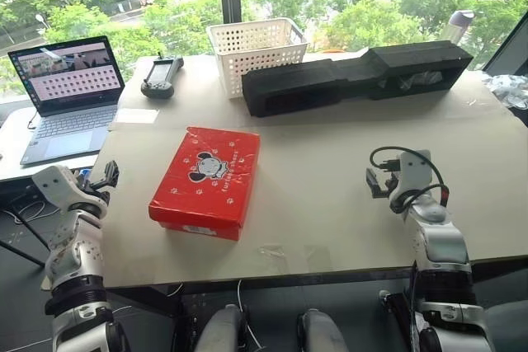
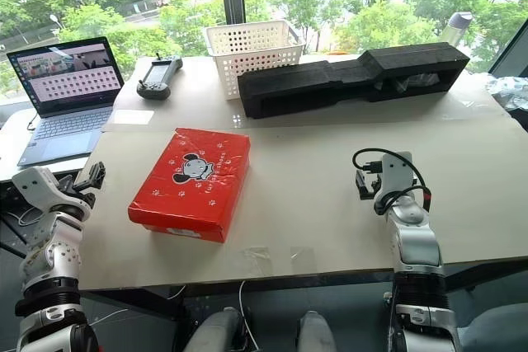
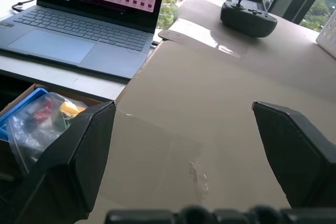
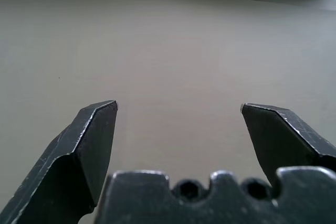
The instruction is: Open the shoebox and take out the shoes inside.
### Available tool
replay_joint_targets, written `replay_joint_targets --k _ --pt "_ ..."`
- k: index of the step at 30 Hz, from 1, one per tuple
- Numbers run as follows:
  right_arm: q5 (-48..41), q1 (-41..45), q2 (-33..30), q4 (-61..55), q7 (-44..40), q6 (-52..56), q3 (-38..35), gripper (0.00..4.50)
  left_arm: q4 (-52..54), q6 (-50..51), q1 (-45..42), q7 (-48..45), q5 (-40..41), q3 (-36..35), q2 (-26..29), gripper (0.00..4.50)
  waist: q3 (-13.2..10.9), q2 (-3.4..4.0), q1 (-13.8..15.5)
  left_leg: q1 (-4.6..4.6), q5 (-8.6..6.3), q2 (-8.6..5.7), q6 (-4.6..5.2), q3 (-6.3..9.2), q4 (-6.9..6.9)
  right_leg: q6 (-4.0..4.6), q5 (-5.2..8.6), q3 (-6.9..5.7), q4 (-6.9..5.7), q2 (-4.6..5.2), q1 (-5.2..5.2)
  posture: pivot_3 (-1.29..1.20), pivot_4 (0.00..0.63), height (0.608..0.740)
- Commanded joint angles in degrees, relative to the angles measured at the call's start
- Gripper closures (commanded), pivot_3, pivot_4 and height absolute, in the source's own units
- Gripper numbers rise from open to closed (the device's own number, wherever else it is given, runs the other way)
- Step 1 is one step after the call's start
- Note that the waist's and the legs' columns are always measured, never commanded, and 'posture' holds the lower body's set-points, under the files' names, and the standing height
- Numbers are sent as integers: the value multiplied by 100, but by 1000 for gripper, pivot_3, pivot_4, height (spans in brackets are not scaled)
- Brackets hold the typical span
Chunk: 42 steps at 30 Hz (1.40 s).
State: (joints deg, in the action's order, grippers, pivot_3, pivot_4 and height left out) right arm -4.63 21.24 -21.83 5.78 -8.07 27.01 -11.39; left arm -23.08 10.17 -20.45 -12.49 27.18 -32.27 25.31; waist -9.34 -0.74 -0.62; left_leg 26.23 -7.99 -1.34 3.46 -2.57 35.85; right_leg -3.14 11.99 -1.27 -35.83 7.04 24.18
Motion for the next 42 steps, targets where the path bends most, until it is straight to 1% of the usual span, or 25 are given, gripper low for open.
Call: replay_joint_targets --k 1,4,6,8,10,11,12,14,15,17,19,24,26,28,29,30,32,36,39,40,42 --pt "-28 103 -117 -112 -43 -148 -115 0 189 -73 -76 -366 123 59 84 32 0 0 0 0 0 0 0 0 0 0 0 0 0 0 0 0 150 731" --pt "-149 152 -255 -151 -382 -44 -73 0 173 4 -81 -1487 252 352 351 32 0 0 2 0 0 -1 0 0 0 0 0 -1 0 0 0 0 150 731" --pt "-379 281 -457 -244 -909 132 -12 0 196 214 -45 -2425 349 595 706 32 -1 -1 -5 3 0 -1 0 0 0 7 4 -4 0 -1 2 0 150 731" --pt "-676 398 -565 -320 -1332 309 -26 0 145 373 -48 -2999 395 762 973 32 -1 -1 -17 5 0 0 0 -2 0 35 20 -2 2 -1 5 0 150 731" --pt "-1360 579 -887 -652 -2353 968 154 0 202 641 57 -4060 316 1187 1539 32 -1 -1 -44 5 0 3 0 -3 -2 38 22 1 5 0 6 0 150 731" --pt "-1666 616 -1225 -938 -3142 1291 500 0 219 860 38 -4691 319 1421 1879 32 -2 0 -57 5 0 5 1 -3 -2 41 23 2 4 -1 6 0 150 731" --pt "-2027 658 -1476 -1191 -3784 1637 741 0 161 919 -75 -5103 258 1613 2120 32 -7 1 -68 6 0 8 1 -3 -3 44 24 2 3 -2 8 0 150 731" --pt "-2452 759 -1758 -1437 -4474 1952 992 0 54 942 -276 -5541 142 1894 2373 32 -7 1 -55 8 0 21 2 -5 -6 55 31 -1 6 -4 13 0 150 731" --pt "-2570 818 -1825 -1482 -4661 2021 1056 0 66 943 -323 -5710 87 2012 2455 32 -7 1 -37 7 -3 29 -1 -4 -5 59 33 -2 6 3 12 0 150 731" --pt "-2657 963 -2037 -1664 -5144 2092 1393 0 179 1110 -401 -6145 91 2211 2652 32 -7 1 -18 6 -5 31 -5 -2 -8 60 33 -12 8 17 14 0 150 731" --pt "-2573 1065 -2192 -1783 -5457 2017 1717 0 226 1181 -457 -6379 82 2304 2759 32 -7 1 -13 11 -7 25 -7 -2 -11 58 32 -30 12 41 19 0 150 731" --pt "-2388 1347 -2113 -1775 -5522 1894 2123 0 221 1137 -537 -6552 -55 2415 2808 32 -8 -1 0 19 -14 27 -6 -2 -9 57 7 -110 45 98 36 0 150 731" --pt "-2334 1393 -2063 -1759 -5497 1849 2190 0 221 1131 -531 -6563 -74 2412 2795 32 -8 -1 1 19 -14 27 -6 -2 -9 54 1 -117 53 100 34 0 150 731" --pt "-2336 1435 -1976 -1737 -5460 1862 2195 0 245 1081 -474 -6587 -96 2405 2792 555 -8 -1 1 20 -14 26 -6 -2 -10 50 -5 -129 58 107 34 0 150 731" --pt "-2311 1456 -1923 -1720 -5428 1848 2209 0 272 1100 -436 -6627 -72 2391 2795 724 -8 -2 1 20 -14 26 -6 -3 -9 49 -7 -136 58 111 33 0 150 731" --pt "-2283 1476 -1874 -1690 -5396 1829 2211 258 307 1117 -402 -6659 -57 2383 2802 1142 -9 -2 1 21 -14 26 -6 -3 -9 49 -9 -145 58 116 34 0 150 731" --pt "-2215 1517 -1788 -1598 -5329 1773 2204 732 357 1137 -358 -6698 -68 2391 2825 1793 -9 -2 -1 21 -14 27 -6 -3 -9 50 -14 -162 58 122 33 0 150 731" --pt "-2135 1574 -1669 -1473 -5349 1646 2235 2072 360 1127 -321 -6727 -127 2388 2875 3151 -9 -2 0 21 -14 26 -6 -3 -8 48 -18 -174 57 123 33 0 150 731" --pt "-1976 1654 -1553 -1278 -5369 1475 2344 3137 325 1122 -344 -6759 -171 2392 2882 4278 -9 -2 -5 21 -14 26 -6 -4 -6 43 -21 -178 57 117 32 0 150 731" --pt "-1839 1743 -1435 -1067 -5351 1322 2464 3482 315 1125 -351 -6776 -193 2399 2897 4500 -9 -2 -9 21 -14 27 -6 -4 -5 43 -22 -178 57 115 32 0 150 731" --pt "-1562 1911 -1224 -652 -5311 1037 2679 4204 291 1100 -362 -6789 -265 2429 2921 4500 -9 -2 -16 21 -14 27 -6 -5 -3 46 -23 -178 57 97 32 0 150 731"
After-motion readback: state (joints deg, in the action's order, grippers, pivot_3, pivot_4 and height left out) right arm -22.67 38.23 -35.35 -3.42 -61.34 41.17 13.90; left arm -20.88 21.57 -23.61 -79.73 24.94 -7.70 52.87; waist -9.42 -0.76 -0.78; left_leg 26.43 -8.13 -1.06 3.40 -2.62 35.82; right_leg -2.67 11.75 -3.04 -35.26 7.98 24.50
